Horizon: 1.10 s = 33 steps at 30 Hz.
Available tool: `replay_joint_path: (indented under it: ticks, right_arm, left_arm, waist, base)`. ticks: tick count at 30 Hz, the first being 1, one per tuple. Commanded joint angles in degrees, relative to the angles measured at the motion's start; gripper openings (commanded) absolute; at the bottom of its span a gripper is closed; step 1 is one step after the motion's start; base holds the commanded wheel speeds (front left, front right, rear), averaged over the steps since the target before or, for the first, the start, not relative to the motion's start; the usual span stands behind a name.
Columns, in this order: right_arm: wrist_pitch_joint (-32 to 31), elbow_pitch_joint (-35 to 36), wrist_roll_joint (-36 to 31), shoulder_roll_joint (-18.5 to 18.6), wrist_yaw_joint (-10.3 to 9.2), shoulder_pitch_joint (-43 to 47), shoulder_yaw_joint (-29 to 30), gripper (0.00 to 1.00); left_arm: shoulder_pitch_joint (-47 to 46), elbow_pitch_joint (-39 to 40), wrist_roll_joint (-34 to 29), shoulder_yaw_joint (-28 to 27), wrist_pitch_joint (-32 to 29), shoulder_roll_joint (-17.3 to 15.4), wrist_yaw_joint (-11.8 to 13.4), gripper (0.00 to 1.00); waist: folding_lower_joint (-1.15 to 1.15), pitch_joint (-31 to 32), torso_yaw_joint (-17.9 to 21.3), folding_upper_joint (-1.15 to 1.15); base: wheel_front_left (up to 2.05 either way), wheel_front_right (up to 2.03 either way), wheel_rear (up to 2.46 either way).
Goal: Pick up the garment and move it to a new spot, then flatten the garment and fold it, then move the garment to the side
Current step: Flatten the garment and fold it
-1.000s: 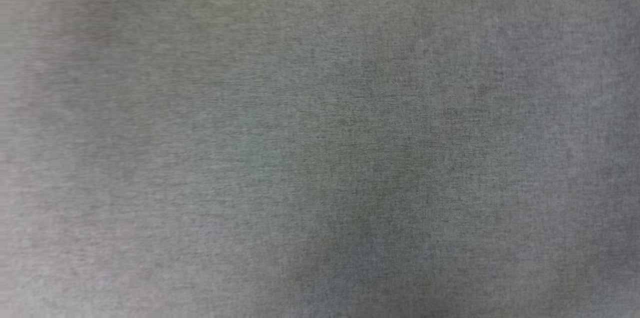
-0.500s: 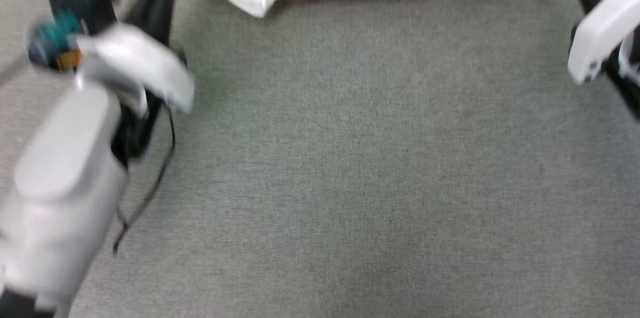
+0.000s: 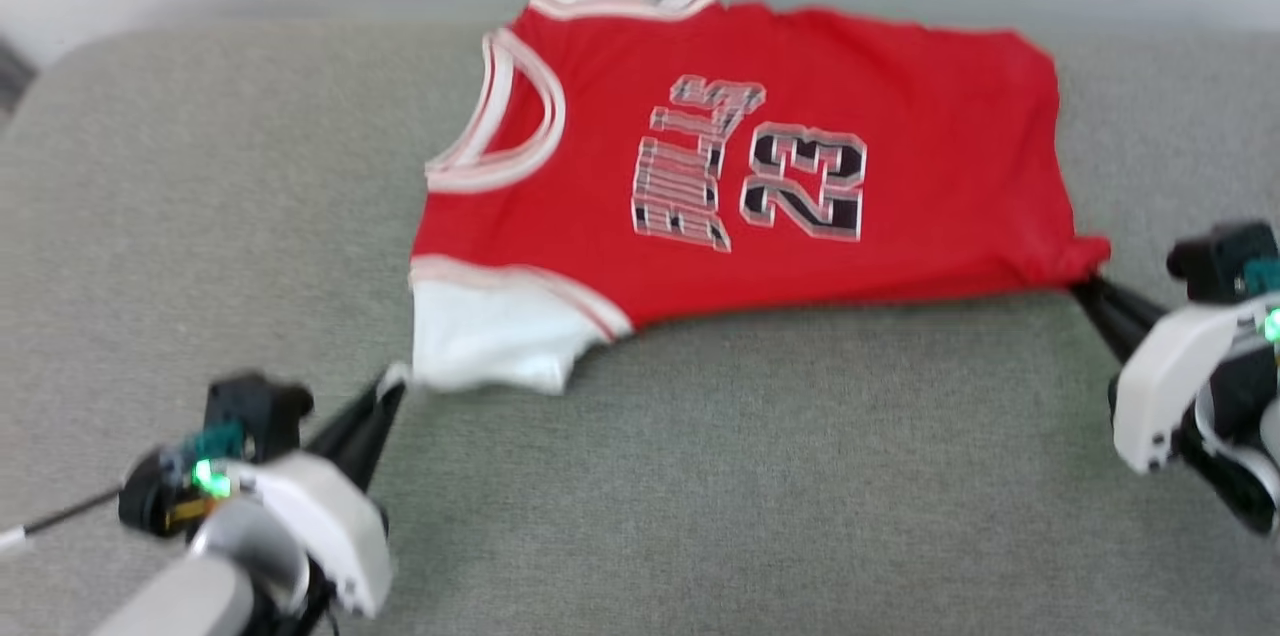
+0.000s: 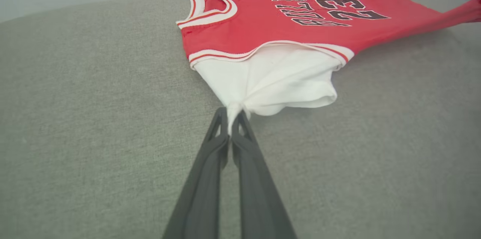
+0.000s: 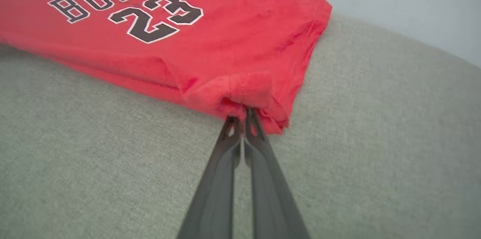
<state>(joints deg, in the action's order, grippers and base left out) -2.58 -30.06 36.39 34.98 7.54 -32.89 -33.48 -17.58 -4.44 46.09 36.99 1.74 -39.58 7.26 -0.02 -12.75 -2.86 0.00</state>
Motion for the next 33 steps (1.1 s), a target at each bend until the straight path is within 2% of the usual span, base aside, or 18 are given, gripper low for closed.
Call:
replay_joint_path:
  ticks: [1, 5, 11, 12, 19, 26, 31, 33]
  right_arm:
    - [-0.4, 0.6, 0.5, 0.9, -0.1, 1.7, 0.3, 0.0]
    - [-2.2, 3.3, 2.6, 2.4, -0.1, 7.6, 1.4, 0.0]
    - [-5.6, 7.5, 5.9, 4.4, -0.1, 17.1, 4.7, 0.0]
    - [-7.6, 10.2, 7.1, 5.2, -0.1, 22.1, 6.7, 0.0]
    - [-12.4, 17.7, 9.6, 5.8, -0.09, 32.4, 12.4, 0.0]
    - [-14.9, 23.5, 9.9, 2.9, -0.09, 36.0, 19.4, 0.0]
    - [-17.3, 26.6, 9.3, 1.1, -0.09, 34.7, 22.3, 0.0]
    - [-19.0, 28.2, 8.2, 0.2, -0.08, 32.6, 23.9, 0.0]
  left_arm:
    - [1.9, 1.4, 0.4, 0.1, -0.6, -0.9, 0.7, 0.0]
    - [8.4, 7.7, 2.3, 0.8, -3.3, -4.0, 3.1, 0.0]
    - [15.8, 13.5, 5.6, 1.9, -6.9, -7.4, 5.1, 0.0]
    - [18.5, 15.7, 7.2, 2.5, -8.3, -8.5, 5.5, 0.0]
    - [22.9, 20.2, 9.5, 4.1, -10.9, -10.8, 5.4, 0.0]
    - [19.3, 22.5, 8.7, 1.4, -9.1, -11.4, 5.2, 0.0]
    - [15.0, 23.2, 8.4, -0.9, -8.4, -10.9, 4.4, 0.0]
    - [10.3, 22.8, 7.4, -2.1, -8.3, -9.9, 3.5, 0.0]
  waist:
    - [0.02, 2.1, -0.8, 0.0]
    - [0.02, 4.3, -1.3, 0.0]
    - [0.02, 7.3, -1.5, 0.0]
    - [0.02, 8.5, -1.4, 0.0]
    - [0.02, 10.0, -1.1, 0.0]
    - [0.02, 8.7, -0.5, 0.0]
    - [0.02, 6.4, 0.2, 0.0]
    - [0.02, 3.6, 0.6, 0.0]
  base:
    - [0.0, 0.0, 0.0]
    - [0.0, 0.0, 0.0]
    - [0.0, 0.0, 0.0]
    - [0.0, 0.0, 0.0]
    - [0.0, 0.0, 0.0]
    - [0.0, 0.0, 0.0]
    - [0.0, 0.0, 0.0]
    - [0.0, 0.0, 0.0]
